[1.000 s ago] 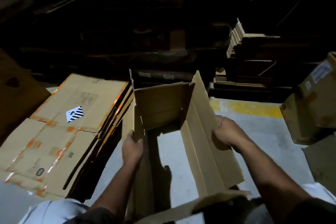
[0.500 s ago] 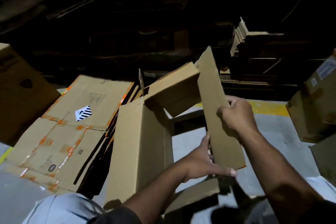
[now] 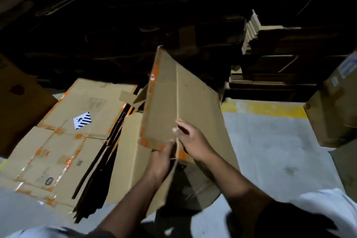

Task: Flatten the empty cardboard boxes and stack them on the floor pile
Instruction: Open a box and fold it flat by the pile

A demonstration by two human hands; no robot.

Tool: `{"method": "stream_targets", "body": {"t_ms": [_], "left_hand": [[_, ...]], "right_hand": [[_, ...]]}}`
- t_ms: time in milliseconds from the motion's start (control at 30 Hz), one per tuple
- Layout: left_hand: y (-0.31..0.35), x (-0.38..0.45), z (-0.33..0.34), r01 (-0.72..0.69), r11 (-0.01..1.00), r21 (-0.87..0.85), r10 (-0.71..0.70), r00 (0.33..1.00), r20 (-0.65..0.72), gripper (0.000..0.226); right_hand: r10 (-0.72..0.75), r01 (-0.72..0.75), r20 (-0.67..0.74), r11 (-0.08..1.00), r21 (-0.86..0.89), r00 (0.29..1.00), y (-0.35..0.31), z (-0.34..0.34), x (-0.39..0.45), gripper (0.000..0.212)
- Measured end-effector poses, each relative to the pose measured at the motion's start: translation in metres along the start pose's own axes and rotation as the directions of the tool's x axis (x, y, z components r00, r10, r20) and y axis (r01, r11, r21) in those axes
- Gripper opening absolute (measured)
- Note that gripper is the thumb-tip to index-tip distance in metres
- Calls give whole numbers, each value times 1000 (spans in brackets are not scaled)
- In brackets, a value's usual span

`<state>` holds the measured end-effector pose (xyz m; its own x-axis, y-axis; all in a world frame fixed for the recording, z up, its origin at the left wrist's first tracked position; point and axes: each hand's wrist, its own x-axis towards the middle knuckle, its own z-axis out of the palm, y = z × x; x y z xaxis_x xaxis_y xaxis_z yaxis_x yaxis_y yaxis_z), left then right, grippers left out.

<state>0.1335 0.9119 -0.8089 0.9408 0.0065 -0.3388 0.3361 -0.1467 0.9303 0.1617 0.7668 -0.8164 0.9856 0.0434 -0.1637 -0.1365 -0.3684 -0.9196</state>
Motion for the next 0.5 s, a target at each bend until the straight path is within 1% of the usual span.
{"method": "stream_targets", "body": {"t_ms": [33,67,100,133,167,200,267,300,333,367,400,433,467,500], "left_hand": [[6,6,-12,65,995,-70,-67,997,-37,36],[12,9,-26,111,984,-143,-118,992,-46,27],[17,9,-40,129,967,-222,-140,990,-33,22],[21,9,-50,160,944,-287,-173,985,-21,23],[26,9,-57,185,921,-342,-202,979,-13,26],[33,7,-61,194,909,-368,-208,978,3,28],[34,4,-61,250,862,-442,-247,967,65,34],[32,6,-61,257,837,-483,-254,964,74,40],[29,7,-65,229,830,-508,-243,969,40,46],[28,11,-69,203,812,-547,-249,968,-11,45],[25,16,-73,182,812,-555,-258,964,-60,35],[22,21,-77,178,811,-558,-269,959,-85,26],[19,23,-79,183,816,-549,-280,955,-97,24],[14,26,-82,201,822,-533,-292,952,-92,22]], "right_hand": [[63,-64,-90,998,-5,994,21,3,0,50],[131,-141,-181,989,-45,975,41,3,-2,49],[200,-234,-273,967,-101,941,58,1,-5,52],[247,-323,-382,935,-148,890,72,-3,-8,58],[266,-388,-505,909,-153,821,80,-9,-10,66],[268,-417,-617,902,-108,739,82,-16,-10,76],[318,-404,-768,911,85,557,75,-36,-7,92],[359,-391,-810,903,177,464,72,-48,-6,95],[409,-386,-833,885,261,373,77,-58,-4,95],[473,-383,-826,855,349,305,86,-67,-3,93],[553,-362,-784,818,447,282,99,-74,-4,93],[623,-310,-702,782,541,347,117,-77,-7,95],[665,-273,-583,736,620,468,135,-74,-12,97],[668,-302,-457,705,642,588,151,-68,-17,97]]}}
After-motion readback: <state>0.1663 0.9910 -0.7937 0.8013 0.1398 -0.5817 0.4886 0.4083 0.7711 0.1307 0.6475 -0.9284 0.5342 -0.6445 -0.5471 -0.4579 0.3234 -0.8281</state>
